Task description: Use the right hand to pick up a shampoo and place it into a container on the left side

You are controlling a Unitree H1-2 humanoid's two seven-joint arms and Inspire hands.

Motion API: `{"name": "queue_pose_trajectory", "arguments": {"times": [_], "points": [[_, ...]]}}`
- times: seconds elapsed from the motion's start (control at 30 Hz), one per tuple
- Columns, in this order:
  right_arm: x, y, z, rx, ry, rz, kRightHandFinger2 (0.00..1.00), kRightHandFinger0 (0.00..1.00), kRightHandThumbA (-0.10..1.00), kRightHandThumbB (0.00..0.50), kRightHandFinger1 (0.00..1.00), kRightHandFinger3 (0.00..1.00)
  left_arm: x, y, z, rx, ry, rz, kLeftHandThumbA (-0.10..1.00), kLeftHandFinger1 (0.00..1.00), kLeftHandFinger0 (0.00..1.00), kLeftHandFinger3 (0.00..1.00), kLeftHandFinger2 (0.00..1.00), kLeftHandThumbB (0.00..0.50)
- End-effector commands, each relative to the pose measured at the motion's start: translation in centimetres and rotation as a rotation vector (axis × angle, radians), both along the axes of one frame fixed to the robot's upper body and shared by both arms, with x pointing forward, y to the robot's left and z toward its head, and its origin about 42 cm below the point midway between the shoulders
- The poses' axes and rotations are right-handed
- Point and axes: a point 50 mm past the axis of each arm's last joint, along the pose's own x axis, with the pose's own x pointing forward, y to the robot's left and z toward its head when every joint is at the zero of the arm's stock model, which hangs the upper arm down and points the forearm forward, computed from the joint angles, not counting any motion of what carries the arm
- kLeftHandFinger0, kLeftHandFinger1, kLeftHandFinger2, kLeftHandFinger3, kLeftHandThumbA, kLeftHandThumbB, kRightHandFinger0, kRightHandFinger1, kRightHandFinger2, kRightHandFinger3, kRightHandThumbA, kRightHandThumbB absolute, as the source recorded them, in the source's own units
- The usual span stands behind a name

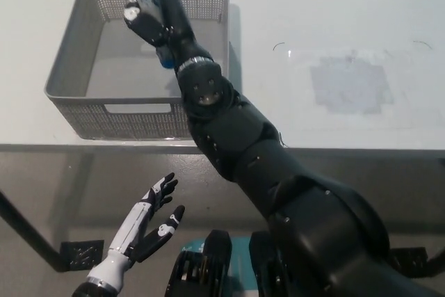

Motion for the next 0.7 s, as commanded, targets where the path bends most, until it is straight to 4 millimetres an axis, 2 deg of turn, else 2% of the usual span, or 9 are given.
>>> {"name": "queue_pose_trajectory", "arguments": {"times": [0.0, 0.17, 0.23, 0.27, 0.3, 0.47, 0.5, 0.6, 0.67], "points": [[0.6, -0.3, 2.6, 0.043, -0.076, -0.015, 0.75, 0.00, -0.10, 0.127, 0.31, 0.76, 1.0, 0.2, 1.7, 0.025, -0.069, -0.035, 0.65, 1.00, 1.00, 1.00, 1.00, 0.033], [0.8, -1.0, 2.6, 0.079, -0.083, -0.031, 0.85, 0.08, -0.10, 0.158, 0.43, 0.83, 1.3, 0.3, 1.8, 0.037, -0.072, -0.033, 0.69, 1.00, 1.00, 1.00, 1.00, 0.042], [0.9, -1.1, 2.6, 0.081, -0.097, -0.023, 0.64, 0.14, -0.08, 0.163, 0.38, 0.62, 1.2, 0.3, 1.8, 0.034, -0.069, -0.034, 0.69, 1.00, 1.00, 1.00, 1.00, 0.044], [0.9, -1.3, 2.6, 0.080, -0.115, -0.018, 0.66, 0.31, -0.03, 0.175, 0.47, 0.69, 1.2, 0.3, 1.8, 0.034, -0.067, -0.035, 0.69, 1.00, 1.00, 1.00, 1.00, 0.045], [0.9, -1.5, 2.6, 0.090, -0.124, -0.011, 0.46, 0.37, 0.10, 0.193, 0.37, 0.54, 1.2, 0.3, 1.8, 0.036, -0.066, -0.037, 0.69, 1.00, 1.00, 1.00, 1.00, 0.045], [1.2, -2.0, 3.3, 0.155, -0.142, 0.021, 0.86, 0.56, 0.41, 0.312, 0.69, 1.00, 1.2, 0.3, 1.7, 0.025, -0.055, -0.036, 0.69, 1.00, 1.00, 1.00, 1.00, 0.055], [1.2, -2.1, 3.4, 0.158, -0.146, 0.022, 1.00, 0.67, 0.51, 0.354, 0.79, 1.00, 1.2, 0.2, 1.7, 0.030, -0.050, -0.035, 0.69, 1.00, 1.00, 1.00, 1.00, 0.054], [1.5, -2.4, 4.3, 0.166, -0.164, 0.033, 1.00, 1.00, 0.64, 0.370, 1.00, 1.00, 1.2, 0.2, 1.7, 0.037, -0.062, -0.039, 0.69, 1.00, 1.00, 1.00, 1.00, 0.040], [1.7, -2.7, 5.4, 0.173, -0.186, 0.032, 1.00, 1.00, 0.71, 0.380, 1.00, 1.00, 1.2, 0.2, 1.7, 0.035, -0.062, -0.044, 0.69, 1.00, 1.00, 1.00, 1.00, 0.033]]}}
